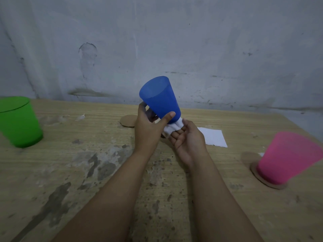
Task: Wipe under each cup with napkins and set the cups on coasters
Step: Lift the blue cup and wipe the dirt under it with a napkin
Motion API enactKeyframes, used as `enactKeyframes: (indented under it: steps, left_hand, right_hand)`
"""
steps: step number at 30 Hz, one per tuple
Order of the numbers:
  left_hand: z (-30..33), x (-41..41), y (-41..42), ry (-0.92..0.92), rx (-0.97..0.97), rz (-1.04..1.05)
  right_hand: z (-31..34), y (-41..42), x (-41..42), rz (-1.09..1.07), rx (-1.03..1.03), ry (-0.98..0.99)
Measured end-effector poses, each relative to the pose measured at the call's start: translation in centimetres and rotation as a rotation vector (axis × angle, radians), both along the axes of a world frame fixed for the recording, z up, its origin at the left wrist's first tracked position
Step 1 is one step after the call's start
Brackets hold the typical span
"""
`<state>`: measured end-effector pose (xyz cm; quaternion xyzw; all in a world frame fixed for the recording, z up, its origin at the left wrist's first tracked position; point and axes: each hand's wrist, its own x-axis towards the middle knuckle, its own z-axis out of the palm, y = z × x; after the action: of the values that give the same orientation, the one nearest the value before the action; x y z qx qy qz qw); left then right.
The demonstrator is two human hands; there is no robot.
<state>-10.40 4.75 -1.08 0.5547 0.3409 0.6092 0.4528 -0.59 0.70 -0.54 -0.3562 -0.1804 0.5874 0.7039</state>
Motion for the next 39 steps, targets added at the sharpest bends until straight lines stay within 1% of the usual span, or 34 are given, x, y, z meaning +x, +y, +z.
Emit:
enactKeyframes:
  steps: [5, 8, 12, 14, 20, 27, 31, 34, 39]
  left_hand:
    - [-0.1, -0.2, 0.2, -0.001, -0.009, 0.009]
    - [-0.1, -0.2, 0.2, 0.002, -0.011, 0.018]
    - [0.0, -0.3, 0.2, -0.008, -0.009, 0.040]
    - [0.0, -0.3, 0.3, 0.002, -0.006, 0.037]
    - [-0.4, -0.1, 0.2, 0.070, -0.012, 0.027]
    - [-0.2, -0.2, 0.3, 0.073, -0.019, 0.049]
    - [-0.2, -0.5, 0.5, 0.053, -0.025, 0.060]
    - [0.0, -0.8, 0.7, 0.024, -0.054, 0.072]
    - [0.2, -1.2, 1.9, 0.035, -0.100, 0.046]
  right_hand:
    - [-0.1, 0.0, 0.8, -0.063, -0.077, -0.050]
    - [-0.1, -0.1, 1.1, -0.093, -0.085, -0.028]
    - [-0.1, -0.1, 1.2, -0.148, -0.037, 0.079]
    - [0.0, 0.0, 1.1, -0.141, 0.000, 0.111]
    - [0.2, -0.2, 0.8, -0.082, 0.056, 0.147]
    - [0.1, -0.2, 1.3, -0.145, 0.028, 0.129]
    - [0.1, -0.1, 1.3, -0.236, -0.002, 0.137]
    - [0.2, -0.1, 1.8, -0.324, 0.003, 0.191]
    - [0.4, -0.1, 2.1, -0.385, 0.017, 0.220]
